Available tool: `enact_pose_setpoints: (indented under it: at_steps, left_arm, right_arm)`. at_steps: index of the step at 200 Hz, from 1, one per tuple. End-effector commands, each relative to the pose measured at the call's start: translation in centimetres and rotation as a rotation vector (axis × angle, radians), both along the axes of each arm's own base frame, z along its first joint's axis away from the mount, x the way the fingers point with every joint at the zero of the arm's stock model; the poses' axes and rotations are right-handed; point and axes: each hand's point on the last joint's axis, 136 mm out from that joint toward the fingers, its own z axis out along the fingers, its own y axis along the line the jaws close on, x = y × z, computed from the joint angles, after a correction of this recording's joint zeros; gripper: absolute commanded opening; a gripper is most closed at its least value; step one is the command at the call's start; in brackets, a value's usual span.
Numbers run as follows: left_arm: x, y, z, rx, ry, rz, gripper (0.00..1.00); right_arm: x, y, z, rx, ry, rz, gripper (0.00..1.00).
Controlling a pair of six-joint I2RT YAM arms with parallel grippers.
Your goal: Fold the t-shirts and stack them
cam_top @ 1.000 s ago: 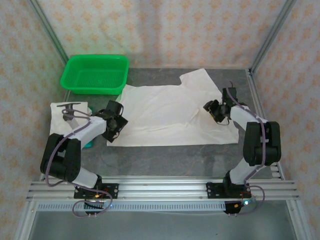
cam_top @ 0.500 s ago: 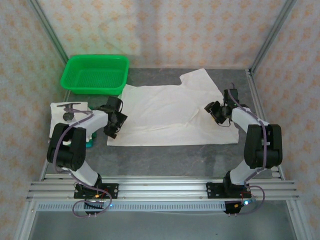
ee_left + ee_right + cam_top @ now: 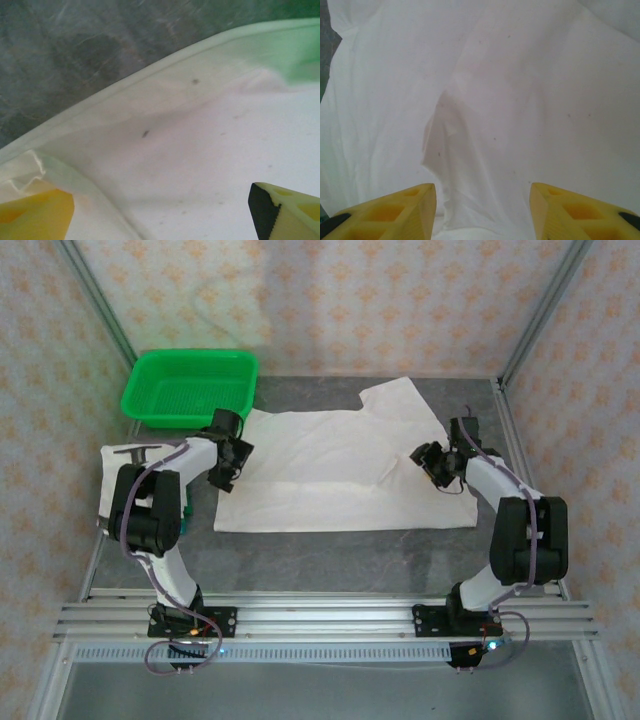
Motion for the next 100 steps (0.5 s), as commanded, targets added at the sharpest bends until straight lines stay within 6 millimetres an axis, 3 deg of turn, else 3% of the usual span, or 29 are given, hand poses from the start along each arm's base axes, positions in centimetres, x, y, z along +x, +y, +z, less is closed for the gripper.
enact_pose_setpoints:
  at_steps: [1,24,42,74,100]
  left_arm:
    - [1.7,1.1,2.3,0.048,-0.073,-0.008,0.98]
    - [1.3,1.1,3.6,0.06,-0.098,-0.033,1.0]
    - [0.4,0.3,3.7,0.036,-0.097,-0.06,0.98]
    - [-1.2,-2.7,1.8,-0.042,-0.073,-0.1,0.88]
    - [-1.7,-3.7,-0.2,-0.054,-0.038,-0.111,0.86]
  right_arm:
    - [-0.7,-0.2,0.6,-0.011,-0.013,0.008,0.53]
    - [-1.0,0.0,-0.1,-0.03,-0.002,0.022,0.53]
    - [-0.6,1.3,-0.4,-0.03,0.007,0.056,0.53]
    - [1.1,4.2,-1.3,-0.01,0.014,0.111,0.5]
    - [3.0,6.5,-2.2,0.043,0.023,0.148,0.47]
